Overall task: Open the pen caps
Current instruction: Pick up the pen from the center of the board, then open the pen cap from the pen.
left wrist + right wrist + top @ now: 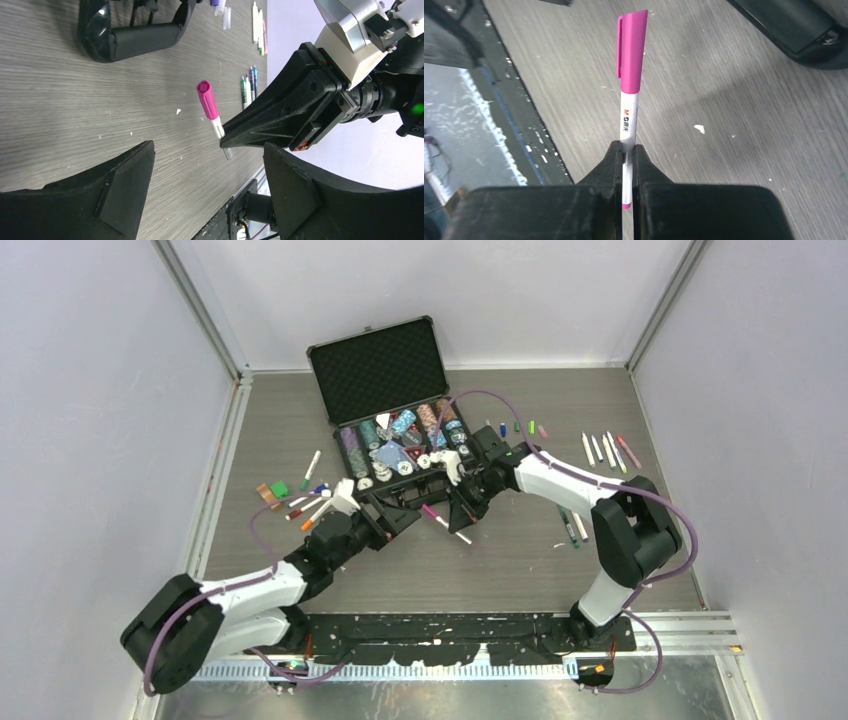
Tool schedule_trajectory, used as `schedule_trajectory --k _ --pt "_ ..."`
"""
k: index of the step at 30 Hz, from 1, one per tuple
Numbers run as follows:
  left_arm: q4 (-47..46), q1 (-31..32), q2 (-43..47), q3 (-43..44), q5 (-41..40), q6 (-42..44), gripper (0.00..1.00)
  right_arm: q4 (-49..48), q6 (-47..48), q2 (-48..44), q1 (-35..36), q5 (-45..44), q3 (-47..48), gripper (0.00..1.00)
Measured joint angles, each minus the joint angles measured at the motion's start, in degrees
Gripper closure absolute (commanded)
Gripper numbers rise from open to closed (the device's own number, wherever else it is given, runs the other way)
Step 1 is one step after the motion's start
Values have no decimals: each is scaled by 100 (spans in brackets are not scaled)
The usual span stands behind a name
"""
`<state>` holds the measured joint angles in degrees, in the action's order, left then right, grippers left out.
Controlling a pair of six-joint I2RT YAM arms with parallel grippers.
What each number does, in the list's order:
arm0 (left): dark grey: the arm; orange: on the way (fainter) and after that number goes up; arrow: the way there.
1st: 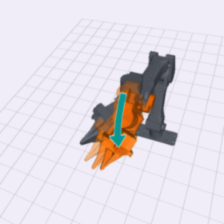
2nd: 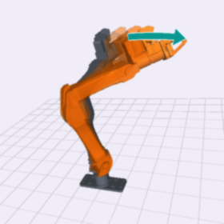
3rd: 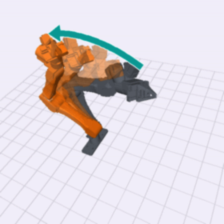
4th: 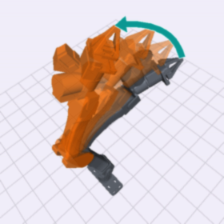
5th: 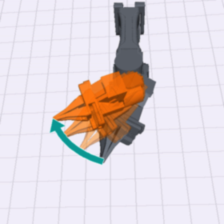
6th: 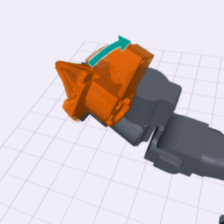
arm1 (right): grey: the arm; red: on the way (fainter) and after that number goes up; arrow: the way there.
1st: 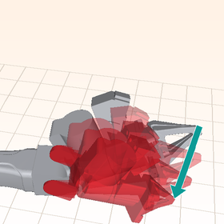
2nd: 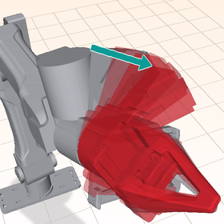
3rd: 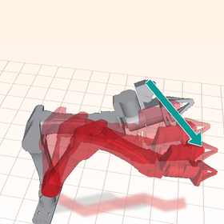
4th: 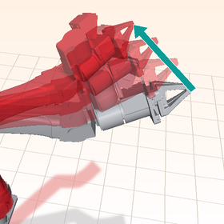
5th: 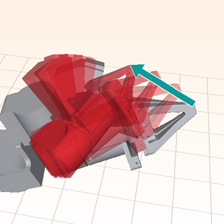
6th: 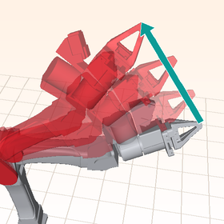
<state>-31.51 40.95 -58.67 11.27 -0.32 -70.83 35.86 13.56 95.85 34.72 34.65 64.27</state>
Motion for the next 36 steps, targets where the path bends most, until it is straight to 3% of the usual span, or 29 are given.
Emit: schedule_trajectory --k 12,25,32,35,36 --pt "-1480 0 -1283 389 372 -426 36 -4 -282 -42 -229 1187 -26 100" --pt "-1670 0 -1499 461 452 -505 52 -4 -431 -42 -256 1628 -24 100" --pt "-1668 -9 -1541 468 457 -481 79 -4 -450 -42 -256 1714 -24 100" --pt "-1655 -20 -1569 470 463 -417 98 -4 -450 -42 -256 1733 -24 99" --pt "-1652 -20 -1572 479 472 -413 100 -4 -450 -35 -256 1735 -24 99"
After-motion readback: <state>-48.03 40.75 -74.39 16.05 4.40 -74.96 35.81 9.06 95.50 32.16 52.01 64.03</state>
